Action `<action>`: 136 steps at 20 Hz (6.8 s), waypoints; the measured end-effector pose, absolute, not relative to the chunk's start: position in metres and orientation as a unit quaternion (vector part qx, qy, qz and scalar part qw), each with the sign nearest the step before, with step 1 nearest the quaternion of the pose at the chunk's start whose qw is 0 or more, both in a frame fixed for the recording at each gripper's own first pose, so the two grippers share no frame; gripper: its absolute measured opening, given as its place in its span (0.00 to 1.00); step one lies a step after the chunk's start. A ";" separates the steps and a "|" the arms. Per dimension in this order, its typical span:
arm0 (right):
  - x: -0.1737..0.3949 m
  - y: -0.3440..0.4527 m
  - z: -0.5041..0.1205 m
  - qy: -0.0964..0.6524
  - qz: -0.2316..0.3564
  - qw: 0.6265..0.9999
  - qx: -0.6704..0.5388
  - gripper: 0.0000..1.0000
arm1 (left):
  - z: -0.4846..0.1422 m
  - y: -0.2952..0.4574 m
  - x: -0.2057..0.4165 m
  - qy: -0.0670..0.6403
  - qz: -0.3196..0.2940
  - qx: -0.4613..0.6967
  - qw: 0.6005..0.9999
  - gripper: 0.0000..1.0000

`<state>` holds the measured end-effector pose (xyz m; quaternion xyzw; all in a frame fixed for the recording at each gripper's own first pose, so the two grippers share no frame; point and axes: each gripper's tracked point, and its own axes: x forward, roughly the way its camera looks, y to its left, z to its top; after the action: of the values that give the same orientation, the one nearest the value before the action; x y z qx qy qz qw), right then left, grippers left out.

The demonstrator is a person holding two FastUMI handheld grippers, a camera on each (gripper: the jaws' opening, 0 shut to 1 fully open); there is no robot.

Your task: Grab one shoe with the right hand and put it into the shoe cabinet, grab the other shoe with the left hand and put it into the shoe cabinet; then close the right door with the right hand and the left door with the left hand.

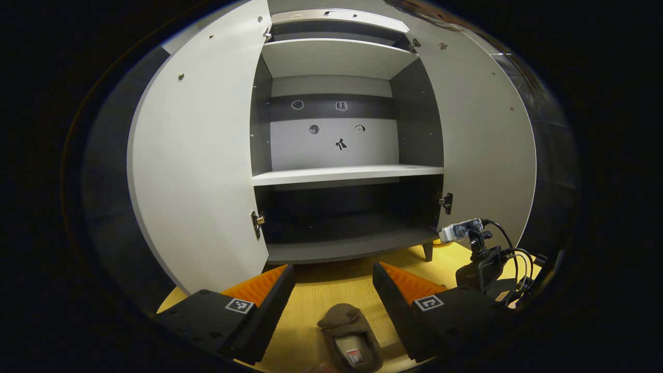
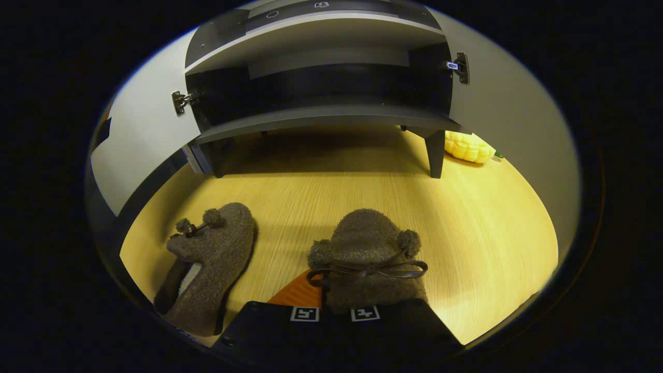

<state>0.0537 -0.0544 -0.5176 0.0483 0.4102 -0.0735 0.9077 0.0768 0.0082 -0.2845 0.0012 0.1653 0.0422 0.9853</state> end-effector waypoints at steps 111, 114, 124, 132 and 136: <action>0.125 -0.067 -0.273 0.211 0.036 0.974 -0.075 0.99 | -0.258 0.041 0.109 0.260 0.064 -0.081 0.960 0.06; 0.117 -0.048 -0.266 0.225 0.071 0.971 -0.043 0.99 | -0.186 0.046 0.153 0.208 0.071 -0.064 0.973 0.07; 0.127 -0.047 -0.220 0.222 0.121 0.967 0.027 0.99 | -0.098 0.056 0.313 0.171 0.060 -0.055 0.982 0.07; 0.161 -0.045 -0.216 0.211 0.139 0.967 0.029 0.99 | -0.126 0.101 0.437 0.200 0.077 -0.006 0.977 0.06; 0.173 -0.054 -0.228 0.224 0.127 0.966 0.029 0.98 | -0.162 0.116 0.478 0.223 0.090 0.003 0.971 0.07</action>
<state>0.1727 -0.0542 -0.2280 0.0286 0.2244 0.1272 0.9657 0.4780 0.1163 -0.1619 0.0033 0.2226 0.0896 0.9708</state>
